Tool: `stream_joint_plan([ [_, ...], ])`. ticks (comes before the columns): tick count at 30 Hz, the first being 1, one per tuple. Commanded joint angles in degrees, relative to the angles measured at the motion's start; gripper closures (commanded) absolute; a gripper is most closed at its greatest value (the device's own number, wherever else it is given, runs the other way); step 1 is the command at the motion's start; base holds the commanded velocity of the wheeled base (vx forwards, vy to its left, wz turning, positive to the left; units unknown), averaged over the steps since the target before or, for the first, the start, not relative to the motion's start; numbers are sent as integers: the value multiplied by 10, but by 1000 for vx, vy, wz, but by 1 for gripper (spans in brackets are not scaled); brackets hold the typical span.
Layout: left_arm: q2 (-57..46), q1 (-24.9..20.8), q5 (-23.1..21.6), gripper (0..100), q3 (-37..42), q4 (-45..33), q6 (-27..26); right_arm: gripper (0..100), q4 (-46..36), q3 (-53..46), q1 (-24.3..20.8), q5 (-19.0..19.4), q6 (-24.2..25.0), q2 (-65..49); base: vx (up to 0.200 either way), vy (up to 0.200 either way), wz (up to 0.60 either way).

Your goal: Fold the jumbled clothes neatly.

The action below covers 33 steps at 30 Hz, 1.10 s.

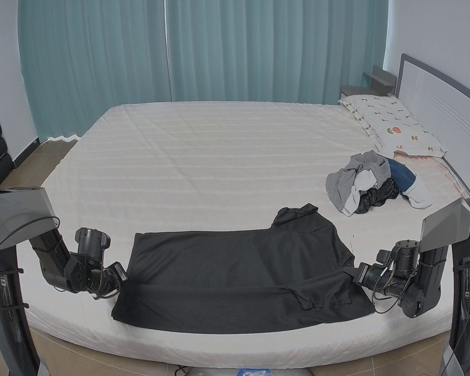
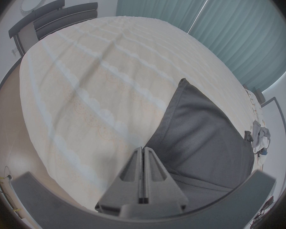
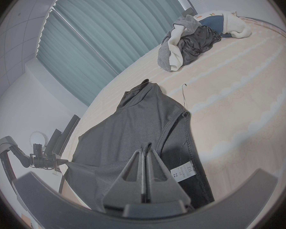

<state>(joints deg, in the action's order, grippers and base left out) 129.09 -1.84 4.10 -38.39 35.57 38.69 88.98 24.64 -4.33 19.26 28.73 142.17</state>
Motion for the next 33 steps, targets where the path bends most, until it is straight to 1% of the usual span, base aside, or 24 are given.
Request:
stream_joint_plan([
  [1, 24, -3, 1, 100, -6, 0, 0, 100, 5, 8, -1, 0, 0, 16, 0, 0, 0],
  [2, 28, -6, 11, 100, -8, 0, 0, 100, 5, 10, -2, 0, 0, 21, 0, 0, 0],
  [5, 35, -10, 21, 100, -13, 7, 1, 100, 5, 11, -3, -1, 0, 22, 0, 0, 0],
  [13, 37, -13, 23, 100, -13, 16, 1, 100, 5, 11, -4, -1, 0, 23, 0, 0, 0],
  [14, 37, -13, 23, 0, -12, 16, 1, 100, 5, 11, -4, -1, -1, 23, 0, 0, 0],
  [16, 37, -13, 23, 0, -13, 16, 2, 100, 5, 11, -4, -1, 0, 23, 0, 0, 0],
  [17, 37, -13, 22, 0, -13, 16, 2, 0, 5, 11, -4, -1, 0, 23, 0, 0, 0],
  [25, 33, -11, 15, 0, -11, 16, 18, 0, 6, 9, 3, 0, 8, 9, 0, 0, 0],
  [26, 27, -4, 9, 0, -13, 20, 28, 0, 6, 10, 12, 1, 28, -3, 0, 0, 0],
  [28, 18, 3, 3, 0, -12, 34, 33, 0, 6, 11, 15, 0, 52, -8, 0, 0, 0],
  [29, 7, 7, -6, 0, -8, 47, 39, 0, 5, 12, 18, 1, 73, -14, 0, 0, 0],
  [31, -2, 11, -22, 0, -5, 62, 53, 0, 5, 15, 20, 1, 99, -15, 0, 0, 0],
  [32, -2, 11, -27, 0, -3, 65, 58, 0, 5, 16, 20, 1, 105, -15, 0, 0, 0],
  [33, -4, 12, -41, 0, 2, 71, 69, 0, 5, 15, 20, 1, 114, -13, 0, 0, 0],
])
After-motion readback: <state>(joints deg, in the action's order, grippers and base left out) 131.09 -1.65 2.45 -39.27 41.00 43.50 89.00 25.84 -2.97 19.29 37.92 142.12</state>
